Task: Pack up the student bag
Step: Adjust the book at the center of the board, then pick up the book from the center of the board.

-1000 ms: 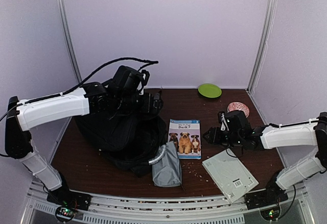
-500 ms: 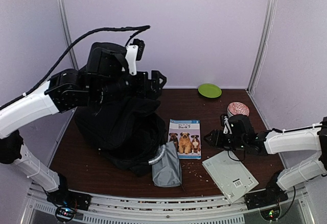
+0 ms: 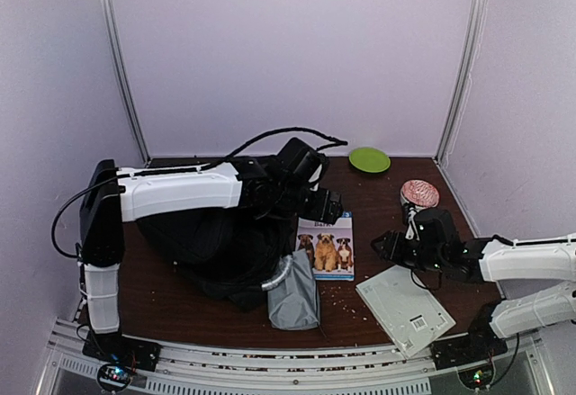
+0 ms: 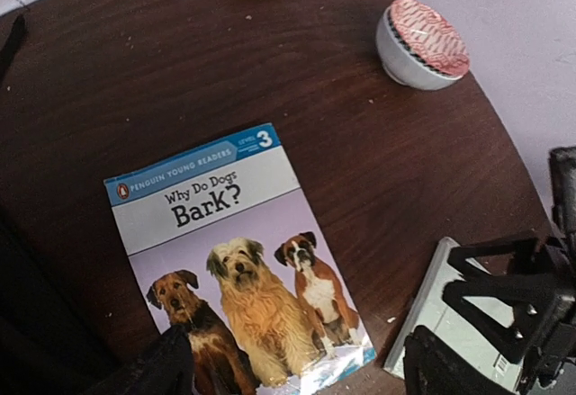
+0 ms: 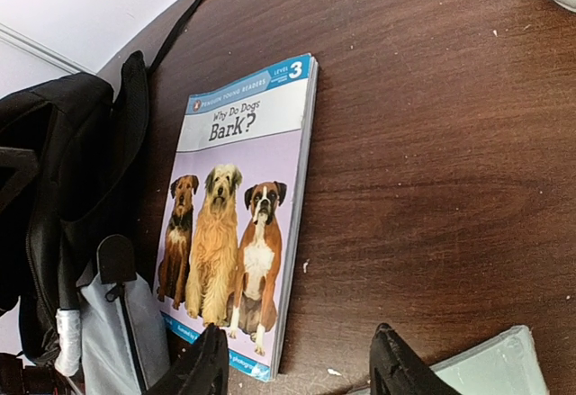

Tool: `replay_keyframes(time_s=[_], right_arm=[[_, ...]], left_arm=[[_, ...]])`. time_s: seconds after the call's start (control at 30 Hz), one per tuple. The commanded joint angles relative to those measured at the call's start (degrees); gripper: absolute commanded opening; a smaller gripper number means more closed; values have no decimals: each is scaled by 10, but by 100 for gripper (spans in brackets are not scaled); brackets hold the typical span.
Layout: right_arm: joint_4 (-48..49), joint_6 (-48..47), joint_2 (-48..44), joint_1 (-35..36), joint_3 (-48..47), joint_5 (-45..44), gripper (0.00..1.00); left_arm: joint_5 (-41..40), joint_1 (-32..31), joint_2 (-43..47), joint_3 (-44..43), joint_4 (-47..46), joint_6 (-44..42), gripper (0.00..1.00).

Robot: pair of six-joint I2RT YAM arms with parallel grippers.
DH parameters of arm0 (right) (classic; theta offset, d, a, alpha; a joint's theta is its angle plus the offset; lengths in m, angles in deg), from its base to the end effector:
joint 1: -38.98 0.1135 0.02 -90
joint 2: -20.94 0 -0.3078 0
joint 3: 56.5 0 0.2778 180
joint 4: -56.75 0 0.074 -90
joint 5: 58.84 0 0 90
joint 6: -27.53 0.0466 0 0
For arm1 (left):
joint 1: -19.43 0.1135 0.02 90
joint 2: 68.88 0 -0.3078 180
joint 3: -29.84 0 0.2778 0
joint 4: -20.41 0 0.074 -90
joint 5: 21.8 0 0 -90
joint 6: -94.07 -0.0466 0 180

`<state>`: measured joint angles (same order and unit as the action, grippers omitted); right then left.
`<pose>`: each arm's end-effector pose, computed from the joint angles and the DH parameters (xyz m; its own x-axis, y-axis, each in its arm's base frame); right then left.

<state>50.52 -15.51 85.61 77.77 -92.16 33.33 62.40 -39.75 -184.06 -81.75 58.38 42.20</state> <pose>0.1780 0.1453 0.1874 -0.7821 0.3084 -0.5415 -0.1150 0.7826 0.6118 0.2696 -0.4427 0.2948 -0.7710 0.0933 -0.6300 0.4317 0.8038 -0.4093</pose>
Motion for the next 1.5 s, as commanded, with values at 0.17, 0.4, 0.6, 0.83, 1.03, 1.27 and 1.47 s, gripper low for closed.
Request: replay_keyframes(time_s=[0.17, 0.4, 0.6, 0.83, 1.03, 1.27, 1.47], right_arm=[[8, 10, 0, 3, 19, -12, 52], [30, 9, 33, 3, 6, 1, 52], [76, 24, 121, 3, -42, 24, 53], [109, 40, 219, 2, -100, 43, 53], [118, 47, 271, 2, -133, 50, 53], [115, 55, 300, -1, -149, 60, 53], [124, 66, 296, -7, -130, 71, 52]], left_arm=[[42, 68, -84, -27, 9, 37, 81], [44, 126, -79, 34, 13, 48, 80], [52, 134, -122, -25, 42, 35, 83], [72, 145, -199, -94, 61, 48, 83], [101, 148, -235, -120, 60, 58, 83], [147, 148, -257, -128, 50, 60, 79], [218, 145, -265, -114, 17, 69, 65]])
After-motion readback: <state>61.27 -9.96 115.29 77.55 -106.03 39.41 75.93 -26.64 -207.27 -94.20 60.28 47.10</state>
